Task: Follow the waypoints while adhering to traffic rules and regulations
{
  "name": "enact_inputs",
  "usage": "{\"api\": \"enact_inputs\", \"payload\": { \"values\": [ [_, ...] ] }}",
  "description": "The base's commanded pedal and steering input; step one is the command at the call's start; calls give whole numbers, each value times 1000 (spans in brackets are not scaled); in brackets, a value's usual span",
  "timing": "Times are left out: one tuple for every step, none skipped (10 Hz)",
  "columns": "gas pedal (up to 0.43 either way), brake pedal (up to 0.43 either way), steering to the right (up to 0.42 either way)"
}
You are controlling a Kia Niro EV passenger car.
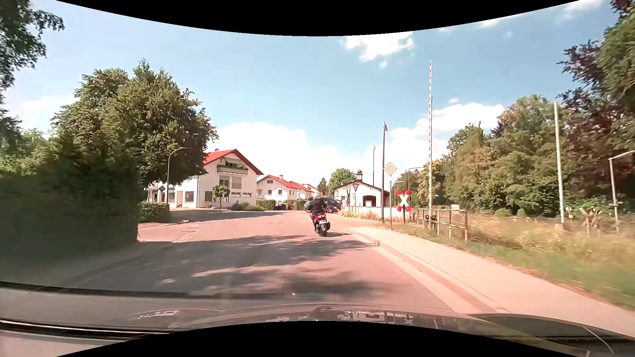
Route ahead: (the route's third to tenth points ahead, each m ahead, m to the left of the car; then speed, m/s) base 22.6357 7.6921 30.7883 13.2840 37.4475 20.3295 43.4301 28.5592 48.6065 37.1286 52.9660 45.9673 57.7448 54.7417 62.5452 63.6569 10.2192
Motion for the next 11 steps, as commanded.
{"api": "enact_inputs", "payload": {
  "values": [
    [157,6,-66],
    [169,6,-70],
    [169,6,-72],
    [169,6,-73],
    [189,6,-73],
    [189,6,-74],
    [189,6,-81],
    [197,6,-86],
    [197,6,-95],
    [197,6,-99],
    [197,6,-100]
  ]
}}
